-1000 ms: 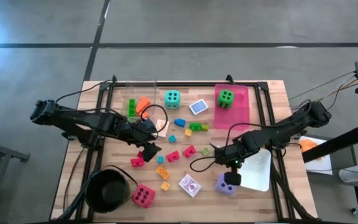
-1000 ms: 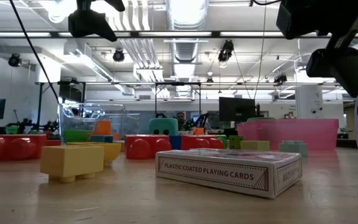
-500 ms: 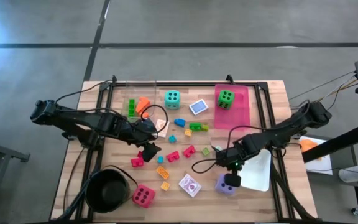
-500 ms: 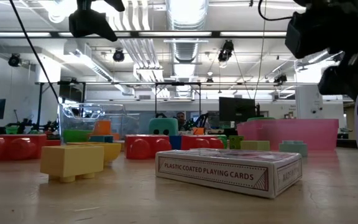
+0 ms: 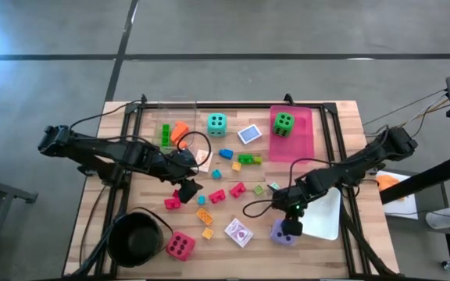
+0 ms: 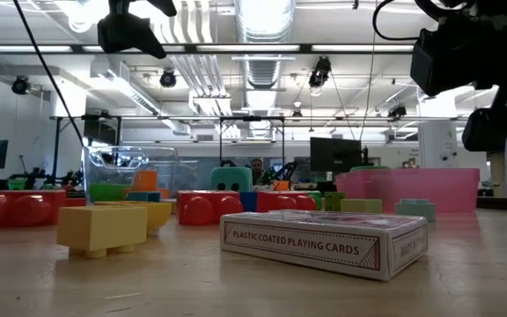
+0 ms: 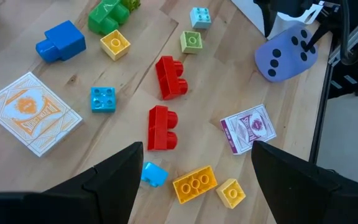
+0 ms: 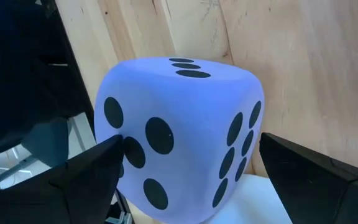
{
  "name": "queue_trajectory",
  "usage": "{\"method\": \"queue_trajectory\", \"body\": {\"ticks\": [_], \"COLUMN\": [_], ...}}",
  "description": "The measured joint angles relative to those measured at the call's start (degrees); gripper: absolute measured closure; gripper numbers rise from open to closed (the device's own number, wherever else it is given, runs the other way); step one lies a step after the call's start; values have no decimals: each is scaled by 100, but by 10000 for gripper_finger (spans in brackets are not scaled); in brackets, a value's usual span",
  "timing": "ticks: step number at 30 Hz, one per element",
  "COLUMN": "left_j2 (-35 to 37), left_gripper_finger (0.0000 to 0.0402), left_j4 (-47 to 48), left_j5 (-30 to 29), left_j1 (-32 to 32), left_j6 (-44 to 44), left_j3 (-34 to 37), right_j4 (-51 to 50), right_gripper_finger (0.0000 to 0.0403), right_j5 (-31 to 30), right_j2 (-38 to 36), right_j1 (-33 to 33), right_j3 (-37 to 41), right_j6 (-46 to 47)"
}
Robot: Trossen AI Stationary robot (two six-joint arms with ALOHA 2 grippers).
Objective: Pick & Place Toys
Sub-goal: Put the violet die into the pink bin
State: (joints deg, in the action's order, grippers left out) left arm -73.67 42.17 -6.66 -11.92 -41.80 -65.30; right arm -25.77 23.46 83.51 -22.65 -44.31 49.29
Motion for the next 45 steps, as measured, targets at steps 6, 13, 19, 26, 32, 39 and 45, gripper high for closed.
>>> {"method": "queue_trajectory", "body": {"ticks": [6,13,19,26,32,39,45], "left_j2": [-2,-2,-2,-3,-2,-2,-2], "left_gripper_finger": [98,98,98,98,98,98,98], "left_j4": [-2,0,0,1,2,2,4], "left_j5": [0,0,0,0,0,2,4], "left_j1": [0,-2,-2,-2,-2,-1,-2], "left_j6": [-2,-4,-2,-9,-22,-24,-24], "left_j3": [0,0,0,0,0,0,0], "right_j4": [90,147,114,51,25,-292,-472], "right_gripper_finger": [128,242,243,246,251,258,282], "right_j5": [66,156,119,21,-121,-260,-433], "right_j2": [245,333,333,331,347,333,46], "right_j1": [-7,-2,-7,-11,-11,-7,-9], "right_j3": [-3,-23,-74,-295,-514,-876,-1115], "right_j6": [22,151,317,156,39,7,51]}}
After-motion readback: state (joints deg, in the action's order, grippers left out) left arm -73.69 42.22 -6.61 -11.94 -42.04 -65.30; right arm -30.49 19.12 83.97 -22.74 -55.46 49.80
